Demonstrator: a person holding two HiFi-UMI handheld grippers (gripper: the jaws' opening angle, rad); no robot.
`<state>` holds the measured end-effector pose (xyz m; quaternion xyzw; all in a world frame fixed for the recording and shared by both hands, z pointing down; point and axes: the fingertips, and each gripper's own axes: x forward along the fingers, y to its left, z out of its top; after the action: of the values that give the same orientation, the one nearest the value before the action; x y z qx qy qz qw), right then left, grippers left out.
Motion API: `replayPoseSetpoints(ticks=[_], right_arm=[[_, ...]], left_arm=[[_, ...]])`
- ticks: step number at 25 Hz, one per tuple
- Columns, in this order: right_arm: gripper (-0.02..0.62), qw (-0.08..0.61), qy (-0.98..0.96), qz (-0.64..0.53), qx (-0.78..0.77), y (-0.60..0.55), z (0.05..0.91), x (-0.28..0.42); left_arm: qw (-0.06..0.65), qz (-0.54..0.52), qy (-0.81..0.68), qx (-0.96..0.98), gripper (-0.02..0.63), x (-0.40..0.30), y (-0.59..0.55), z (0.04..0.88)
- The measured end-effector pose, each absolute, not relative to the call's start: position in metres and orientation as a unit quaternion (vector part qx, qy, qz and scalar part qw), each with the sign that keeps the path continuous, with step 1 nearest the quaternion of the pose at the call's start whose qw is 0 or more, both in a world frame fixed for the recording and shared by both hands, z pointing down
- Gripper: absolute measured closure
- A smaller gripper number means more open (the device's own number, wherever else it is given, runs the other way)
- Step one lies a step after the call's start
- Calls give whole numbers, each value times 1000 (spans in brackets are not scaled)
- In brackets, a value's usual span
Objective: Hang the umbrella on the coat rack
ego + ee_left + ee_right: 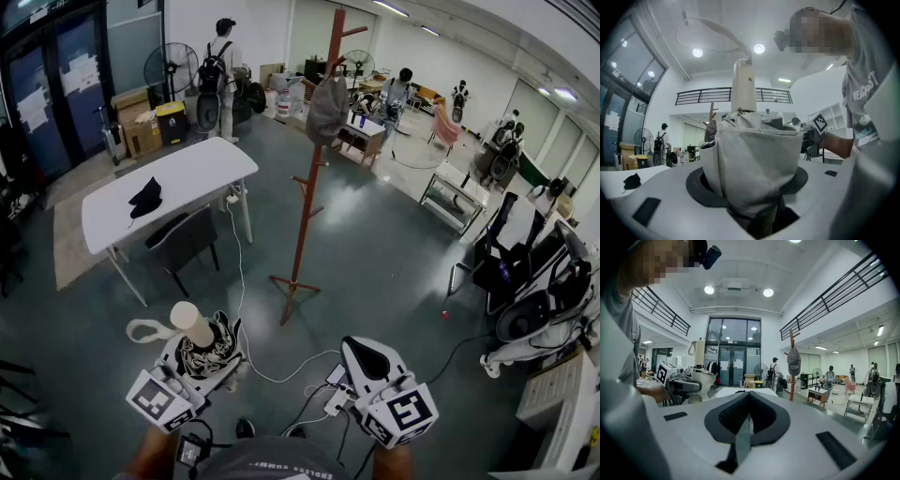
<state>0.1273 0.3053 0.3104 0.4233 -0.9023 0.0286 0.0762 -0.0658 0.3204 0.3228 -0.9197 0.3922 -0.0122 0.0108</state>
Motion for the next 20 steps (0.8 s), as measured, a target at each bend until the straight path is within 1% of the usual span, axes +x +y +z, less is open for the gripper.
replayPoseSetpoints(ticks=[9,15,20], right_arm=[[568,74,-898,33,433,295,314,109],[566,46,-893,48,445,288,314,87],[566,51,-882,53,466,285,317,78]], left_arm=[[8,-13,389,-921,331,-87,309,328],[7,-8,378,-926,331,-110,298,332],[2,-11,357,-934,331,-122,295,335]])
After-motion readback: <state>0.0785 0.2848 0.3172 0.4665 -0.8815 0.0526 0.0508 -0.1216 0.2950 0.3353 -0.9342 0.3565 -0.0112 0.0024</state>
